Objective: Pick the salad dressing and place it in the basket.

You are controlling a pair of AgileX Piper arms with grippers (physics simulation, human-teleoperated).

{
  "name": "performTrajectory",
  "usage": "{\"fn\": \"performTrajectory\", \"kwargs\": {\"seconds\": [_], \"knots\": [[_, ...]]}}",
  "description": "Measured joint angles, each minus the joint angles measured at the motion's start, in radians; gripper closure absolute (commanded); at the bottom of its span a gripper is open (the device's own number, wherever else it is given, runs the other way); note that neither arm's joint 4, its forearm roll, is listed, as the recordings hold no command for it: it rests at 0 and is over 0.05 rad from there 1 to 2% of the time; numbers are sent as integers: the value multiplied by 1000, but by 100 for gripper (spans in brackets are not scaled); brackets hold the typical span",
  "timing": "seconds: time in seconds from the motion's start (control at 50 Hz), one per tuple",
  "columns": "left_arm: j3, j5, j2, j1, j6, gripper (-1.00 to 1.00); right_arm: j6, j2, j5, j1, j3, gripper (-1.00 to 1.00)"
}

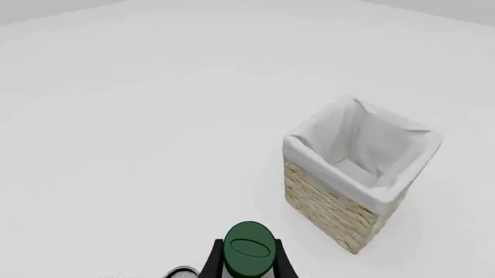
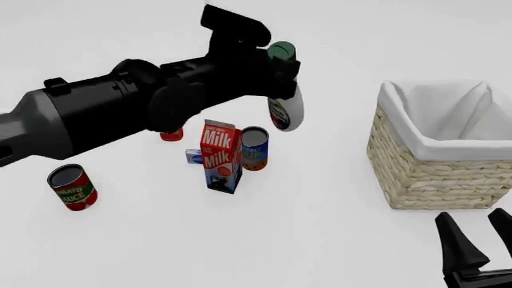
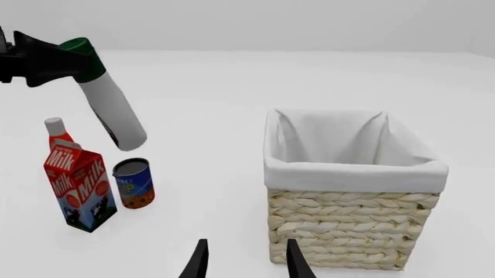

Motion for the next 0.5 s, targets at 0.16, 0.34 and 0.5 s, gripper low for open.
{"fn": "performTrajectory", "kwargs": {"seconds": [0.16, 0.34, 0.5], "knots": [[43, -35, 22, -39, -11, 100, 1, 0, -1, 1, 0, -100], [90, -73, 45, -75, -31, 100, 1, 0, -2, 2, 0, -100], [119, -94, 58, -106, -52, 100, 1, 0, -3, 2, 1, -100]]}}
